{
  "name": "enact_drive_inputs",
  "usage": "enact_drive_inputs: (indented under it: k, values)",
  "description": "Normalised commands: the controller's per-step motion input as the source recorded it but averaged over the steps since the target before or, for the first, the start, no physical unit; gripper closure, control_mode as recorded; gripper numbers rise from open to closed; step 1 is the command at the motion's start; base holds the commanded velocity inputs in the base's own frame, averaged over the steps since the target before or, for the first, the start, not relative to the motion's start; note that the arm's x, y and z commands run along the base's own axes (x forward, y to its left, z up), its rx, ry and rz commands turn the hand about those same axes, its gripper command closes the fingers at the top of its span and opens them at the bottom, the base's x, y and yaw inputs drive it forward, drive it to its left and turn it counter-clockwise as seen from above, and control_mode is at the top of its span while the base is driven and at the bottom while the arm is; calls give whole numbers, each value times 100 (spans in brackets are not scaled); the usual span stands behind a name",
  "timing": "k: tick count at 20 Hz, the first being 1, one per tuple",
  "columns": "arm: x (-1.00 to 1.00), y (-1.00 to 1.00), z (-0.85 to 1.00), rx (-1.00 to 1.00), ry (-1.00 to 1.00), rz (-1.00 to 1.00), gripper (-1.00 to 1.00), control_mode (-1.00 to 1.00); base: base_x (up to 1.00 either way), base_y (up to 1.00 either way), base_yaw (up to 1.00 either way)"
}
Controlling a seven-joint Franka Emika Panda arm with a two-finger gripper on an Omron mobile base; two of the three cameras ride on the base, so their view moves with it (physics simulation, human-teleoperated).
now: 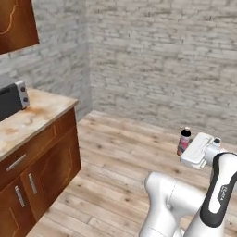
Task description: Move the drinks to the dining counter.
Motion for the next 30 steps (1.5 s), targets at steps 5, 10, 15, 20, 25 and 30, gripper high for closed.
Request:
enact_drive_inputs:
  k: [5, 10, 15, 20, 25, 30]
  values:
    - [0, 0, 0, 0, 0, 0, 100, 100, -24, 14, -57]
    - [0, 0, 0, 0, 0, 0, 100, 100, -23, 25, -53]
    - [0, 0, 0, 0, 0, 0, 100, 100, -25, 22, -50]
    - [0, 0, 0, 0, 0, 0, 100, 100, -36, 16, -55]
    - [0, 0, 0, 0, 0, 0, 100, 100, -26, 12, -62]
    - [0, 0, 0, 0, 0, 0, 100, 100, -21, 8, -61]
